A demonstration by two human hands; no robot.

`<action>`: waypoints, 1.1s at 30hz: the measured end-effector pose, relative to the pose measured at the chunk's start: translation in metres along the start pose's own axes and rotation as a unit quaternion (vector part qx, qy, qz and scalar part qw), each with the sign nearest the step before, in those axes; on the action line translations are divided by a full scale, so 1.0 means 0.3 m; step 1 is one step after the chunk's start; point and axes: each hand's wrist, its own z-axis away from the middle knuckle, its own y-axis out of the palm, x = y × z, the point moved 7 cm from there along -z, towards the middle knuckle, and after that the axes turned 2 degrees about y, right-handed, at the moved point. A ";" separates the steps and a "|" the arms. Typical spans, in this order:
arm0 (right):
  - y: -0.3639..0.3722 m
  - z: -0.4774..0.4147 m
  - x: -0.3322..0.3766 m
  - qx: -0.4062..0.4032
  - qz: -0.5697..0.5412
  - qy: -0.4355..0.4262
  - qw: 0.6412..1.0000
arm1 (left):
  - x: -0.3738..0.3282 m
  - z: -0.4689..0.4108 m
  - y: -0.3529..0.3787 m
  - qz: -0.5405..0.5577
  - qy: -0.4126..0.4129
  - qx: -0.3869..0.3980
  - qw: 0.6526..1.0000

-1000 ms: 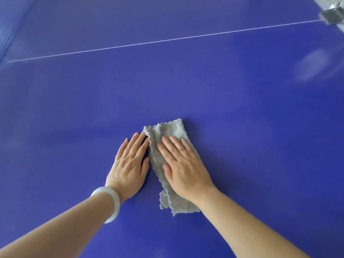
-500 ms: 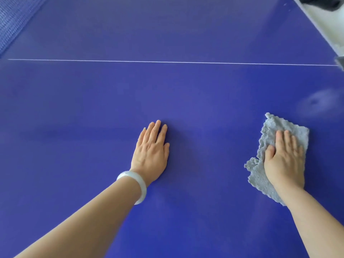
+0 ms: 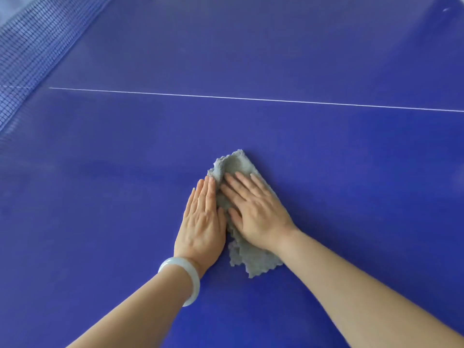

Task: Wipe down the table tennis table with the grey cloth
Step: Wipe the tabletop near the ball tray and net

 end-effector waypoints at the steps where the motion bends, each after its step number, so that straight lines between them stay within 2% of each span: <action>1: -0.018 -0.027 -0.117 -0.001 0.013 0.027 1.000 | -0.001 -0.006 0.003 -0.027 0.006 -0.005 1.000; 3: -0.068 -0.020 -0.415 -0.027 0.023 0.168 0.985 | 0.001 -0.014 0.012 -0.049 0.001 -0.002 0.999; 5: -0.114 0.064 -0.661 -0.038 0.014 0.316 0.948 | 0.005 -0.017 0.022 -0.060 0.003 0.002 0.998; 7: -0.137 0.143 -0.751 -0.046 0.008 0.413 0.909 | 0.005 -0.018 0.027 -0.073 0.008 0.003 0.997; 9: -0.126 0.144 -0.681 -0.056 0.026 0.466 0.883 | 0.002 -0.018 0.028 -0.081 0.009 0.002 0.997; 10: -0.113 0.106 -0.599 -0.057 0.031 0.461 0.885 | 0.000 -0.019 0.030 -0.082 0.009 0.005 0.997; 11: -0.094 0.039 -0.499 -0.059 0.031 0.423 0.904 | 0.000 -0.021 0.031 -0.086 0.009 0.008 0.996; 14: -0.011 -0.222 -0.156 -0.034 0.025 0.191 0.981 | 0.003 -0.029 0.034 -0.101 0.010 0.023 0.995; 16: 0.003 -0.361 -0.040 -0.004 0.008 0.080 0.997 | 0.002 -0.032 0.032 -0.100 0.009 0.025 0.995; 18: -0.005 -0.444 -0.068 0.013 0.001 0.040 0.999 | 0.004 -0.032 0.031 -0.101 0.007 0.028 0.994; 20: -0.037 -0.452 -0.217 -0.005 0.000 0.076 0.997 | 0.007 -0.029 0.033 -0.106 0.005 0.032 0.994; 22: -0.083 -0.366 -0.475 -0.039 0.004 0.185 0.982 | 0.011 -0.027 0.034 -0.106 0.005 0.031 0.994; 25: -0.153 -0.047 -0.882 -0.054 0.014 0.358 0.932 | 0.012 -0.029 0.033 -0.109 0.011 0.027 0.994; 27: -0.199 0.202 -1.044 -0.072 0.000 0.461 0.885 | 0.009 -0.031 0.033 -0.113 0.011 0.023 0.993; 29: -0.215 0.368 -1.070 -0.086 -0.007 0.539 0.838 | 0.007 -0.033 0.032 -0.117 0.013 0.018 0.993; 31: -0.194 0.415 -0.968 -0.098 -0.007 0.576 0.812 | 0.006 -0.033 0.034 -0.117 0.010 0.020 0.993; 32: -0.177 0.400 -0.877 -0.102 -0.007 0.572 0.814 | 0.007 -0.033 0.036 -0.118 0.009 0.023 0.993; 33: -0.156 0.363 -0.763 -0.104 -0.007 0.545 0.832 | 0.007 -0.034 0.037 -0.120 0.008 0.025 0.992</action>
